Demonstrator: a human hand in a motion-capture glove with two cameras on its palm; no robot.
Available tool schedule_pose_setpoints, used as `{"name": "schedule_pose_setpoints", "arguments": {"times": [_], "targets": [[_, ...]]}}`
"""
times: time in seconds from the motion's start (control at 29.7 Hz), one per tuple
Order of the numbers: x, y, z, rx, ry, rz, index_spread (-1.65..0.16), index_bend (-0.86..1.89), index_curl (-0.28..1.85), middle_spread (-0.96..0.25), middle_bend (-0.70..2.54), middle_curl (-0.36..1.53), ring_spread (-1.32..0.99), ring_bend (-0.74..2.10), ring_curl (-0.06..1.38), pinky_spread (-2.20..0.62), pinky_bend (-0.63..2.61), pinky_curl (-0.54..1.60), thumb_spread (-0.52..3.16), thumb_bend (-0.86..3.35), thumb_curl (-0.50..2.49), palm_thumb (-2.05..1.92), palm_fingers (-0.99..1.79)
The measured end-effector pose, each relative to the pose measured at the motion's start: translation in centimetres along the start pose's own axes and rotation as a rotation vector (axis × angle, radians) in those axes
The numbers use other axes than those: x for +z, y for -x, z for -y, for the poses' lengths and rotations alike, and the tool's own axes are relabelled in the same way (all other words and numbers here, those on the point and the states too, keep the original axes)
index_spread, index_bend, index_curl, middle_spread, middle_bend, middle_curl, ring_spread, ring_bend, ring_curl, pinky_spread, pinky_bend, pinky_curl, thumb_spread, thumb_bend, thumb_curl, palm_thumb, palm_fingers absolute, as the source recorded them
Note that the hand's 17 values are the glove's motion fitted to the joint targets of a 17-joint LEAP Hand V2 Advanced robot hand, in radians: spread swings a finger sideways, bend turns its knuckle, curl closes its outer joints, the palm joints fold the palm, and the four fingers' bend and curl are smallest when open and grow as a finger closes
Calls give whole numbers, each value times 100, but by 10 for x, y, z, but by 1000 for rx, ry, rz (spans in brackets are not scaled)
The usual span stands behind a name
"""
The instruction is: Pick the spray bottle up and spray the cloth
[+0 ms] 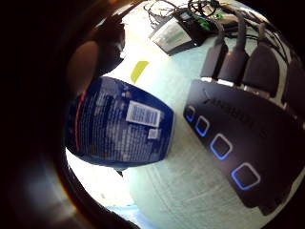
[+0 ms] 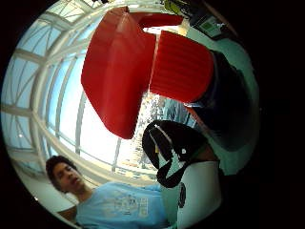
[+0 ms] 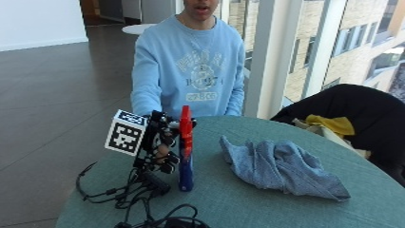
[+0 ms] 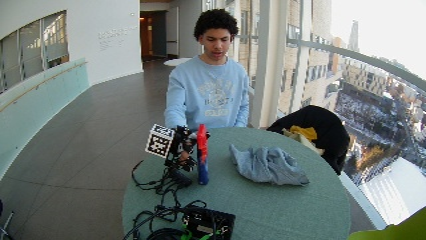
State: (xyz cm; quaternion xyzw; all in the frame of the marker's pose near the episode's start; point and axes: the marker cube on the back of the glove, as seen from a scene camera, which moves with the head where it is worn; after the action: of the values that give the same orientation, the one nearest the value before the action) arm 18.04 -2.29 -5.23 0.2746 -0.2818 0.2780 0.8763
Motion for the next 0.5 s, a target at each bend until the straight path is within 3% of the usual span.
{"name": "schedule_pose_setpoints", "arguments": {"times": [0.5], "targets": [[27, -3, -1, -29, -34, 44, -41, 13, 15, -6, 40, 37, -3, 43, 31, 18, 47, 32, 100, 3, 29, 71, 60]]}}
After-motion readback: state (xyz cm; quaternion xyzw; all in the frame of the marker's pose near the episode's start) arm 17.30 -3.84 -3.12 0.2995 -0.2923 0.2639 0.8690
